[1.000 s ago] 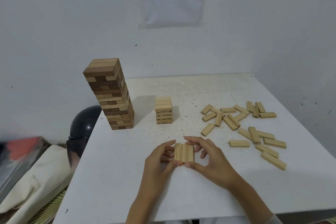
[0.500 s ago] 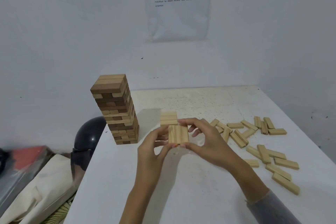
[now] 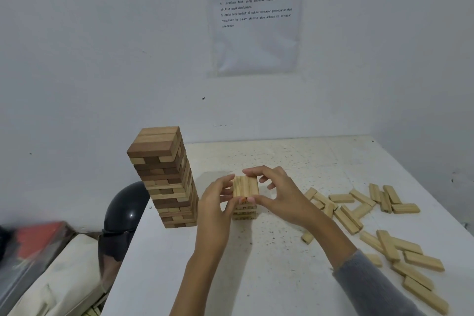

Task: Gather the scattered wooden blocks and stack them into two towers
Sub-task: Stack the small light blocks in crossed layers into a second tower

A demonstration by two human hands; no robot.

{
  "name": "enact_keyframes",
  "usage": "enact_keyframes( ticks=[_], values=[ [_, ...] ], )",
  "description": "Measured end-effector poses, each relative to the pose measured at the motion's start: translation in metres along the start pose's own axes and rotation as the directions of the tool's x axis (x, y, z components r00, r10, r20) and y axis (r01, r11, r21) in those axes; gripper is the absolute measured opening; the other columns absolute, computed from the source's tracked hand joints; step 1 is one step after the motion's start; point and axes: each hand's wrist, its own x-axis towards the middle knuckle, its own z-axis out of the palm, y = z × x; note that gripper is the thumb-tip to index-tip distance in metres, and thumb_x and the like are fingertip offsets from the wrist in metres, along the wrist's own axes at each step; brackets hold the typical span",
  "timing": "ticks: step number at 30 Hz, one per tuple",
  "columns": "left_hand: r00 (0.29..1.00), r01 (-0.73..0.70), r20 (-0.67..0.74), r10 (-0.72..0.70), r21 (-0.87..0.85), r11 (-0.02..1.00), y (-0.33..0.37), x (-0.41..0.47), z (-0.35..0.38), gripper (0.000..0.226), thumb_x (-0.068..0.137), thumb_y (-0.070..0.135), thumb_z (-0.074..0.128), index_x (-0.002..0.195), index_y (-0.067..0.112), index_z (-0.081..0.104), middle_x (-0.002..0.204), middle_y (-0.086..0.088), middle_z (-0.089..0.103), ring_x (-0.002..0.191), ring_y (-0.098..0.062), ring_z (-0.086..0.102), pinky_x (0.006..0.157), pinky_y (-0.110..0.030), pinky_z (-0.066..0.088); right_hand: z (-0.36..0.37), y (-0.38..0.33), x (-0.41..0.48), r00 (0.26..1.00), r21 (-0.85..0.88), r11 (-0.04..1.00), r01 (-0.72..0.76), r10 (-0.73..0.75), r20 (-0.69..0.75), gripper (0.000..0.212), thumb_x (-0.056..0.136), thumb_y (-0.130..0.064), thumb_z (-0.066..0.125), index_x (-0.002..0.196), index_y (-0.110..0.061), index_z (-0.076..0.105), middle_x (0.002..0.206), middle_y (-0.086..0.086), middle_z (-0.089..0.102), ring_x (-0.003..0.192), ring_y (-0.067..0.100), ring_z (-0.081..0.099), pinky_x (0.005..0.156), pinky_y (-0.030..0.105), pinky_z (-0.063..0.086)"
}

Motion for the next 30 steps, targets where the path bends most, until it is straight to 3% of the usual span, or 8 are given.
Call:
enact_keyframes(
  ticks=[5, 12, 16, 18, 21, 25, 28, 30],
  values=[
    [1.0, -0.005, -0.003, 0.005, -0.015, 1.0, -0.004, 0.006, 0.0, 0.035, 0.088, 0.003, 0.067, 0.117, 0.021, 0.06, 0.107, 0.007, 0.064, 0.096, -0.007, 0.062, 0.078, -0.009, 0.047, 0.003, 0.002, 0.008, 1.0, 0.007, 1.0, -0.03, 0.03, -0.006, 0.052, 0.081, -0.03, 0.075, 0.124, -0.048, 0.053, 0.125, -0.006, 0.049, 0.116, 0.001, 0.041, 0.102, 0.026, 0.036],
    [1.0, 0.004, 0.025, -0.007, 0.097, 0.995, -0.019, 0.009, 0.0, 0.037, 0.089, 0.013, 0.067, 0.12, 0.03, 0.056, 0.112, 0.007, 0.061, 0.099, -0.005, 0.056, 0.077, -0.006, 0.043, 0.006, -0.001, 0.006, 1.0, 0.003, 1.0, -0.024, 0.024, 0.006, 0.049, 0.085, -0.029, 0.072, 0.128, -0.041, 0.052, 0.124, -0.018, 0.051, 0.117, -0.001, 0.036, 0.101, 0.024, 0.033],
    [1.0, -0.002, -0.009, 0.003, 0.095, 0.995, -0.016, 0.003, 0.003, 0.034, 0.096, 0.029, 0.056, 0.129, 0.034, 0.048, 0.122, 0.015, 0.047, 0.117, -0.007, 0.047, 0.094, -0.018, 0.04, 0.007, 0.001, -0.004, 0.998, 0.033, 0.999, -0.008, 0.009, -0.054, 0.048, 0.091, -0.027, 0.065, 0.134, -0.039, 0.047, 0.133, -0.025, 0.044, 0.126, -0.002, 0.03, 0.104, 0.021, 0.029],
    [0.996, 0.056, -0.066, -0.055, 0.008, 0.998, -0.008, -0.002, 0.006, 0.038, 0.099, 0.042, 0.044, 0.135, 0.03, 0.046, 0.131, 0.016, 0.045, 0.125, -0.005, 0.043, 0.103, -0.027, 0.038, 0.01, 0.0, -0.009, 0.988, 0.14, 0.99, -0.036, 0.056, -0.147, 0.043, 0.095, -0.022, 0.057, 0.133, -0.04, 0.047, 0.131, -0.028, 0.042, 0.127, -0.004, 0.032, 0.102, 0.017, 0.03],
    [0.961, 0.249, -0.059, -0.272, -0.249, 0.936, 0.004, -0.005, 0.011, 0.052, 0.098, 0.05, 0.032, 0.144, 0.028, 0.04, 0.145, 0.016, 0.041, 0.134, 0.001, 0.035, 0.107, -0.019, 0.029, 0.024, -0.007, -0.014, 0.922, 0.414, 0.903, -0.112, 0.25, -0.295, 0.036, 0.101, -0.02, 0.044, 0.132, -0.037, 0.049, 0.134, -0.023, 0.045, 0.123, -0.006, 0.039, 0.093, 0.013, 0.032],
    [0.899, 0.411, 0.044, -0.436, -0.431, 0.803, 0.01, 0.001, 0.021, 0.054, 0.1, 0.052, 0.022, 0.149, 0.031, 0.034, 0.154, 0.015, 0.031, 0.144, -0.007, 0.025, 0.114, -0.029, 0.016, 0.045, -0.014, -0.015, 0.888, 0.581, 0.788, -0.204, 0.398, -0.229, 0.041, 0.104, -0.036, 0.032, 0.145, -0.036, 0.033, 0.145, -0.022, 0.034, 0.137, 0.003, 0.03, 0.104, 0.021, 0.022],
    [0.886, 0.446, 0.111, -0.45, -0.472, 0.761, 0.012, 0.003, 0.026, 0.063, 0.094, 0.06, 0.02, 0.15, 0.032, 0.03, 0.158, 0.015, 0.024, 0.145, -0.003, 0.018, 0.109, -0.024, 0.013, 0.056, -0.02, -0.01, 0.889, 0.635, 0.733, -0.243, 0.431, -0.158, 0.052, 0.101, -0.049, 0.025, 0.151, -0.038, 0.019, 0.152, -0.021, 0.023, 0.138, -0.003, 0.02, 0.105, 0.02, 0.016],
    [0.879, 0.467, 0.148, -0.454, -0.465, 0.752, 0.012, 0.004, 0.029, 0.076, 0.083, 0.069, 0.021, 0.15, 0.034, 0.028, 0.158, 0.016, 0.021, 0.145, -0.001, 0.017, 0.107, -0.022, 0.014, 0.063, -0.021, -0.006, 0.881, 0.67, 0.691, -0.272, 0.458, -0.115, 0.063, 0.094, -0.065, 0.025, 0.151, -0.041, 0.016, 0.155, -0.017, 0.022, 0.14, 0.001, 0.022, 0.111, 0.026, 0.018]
  ],
)
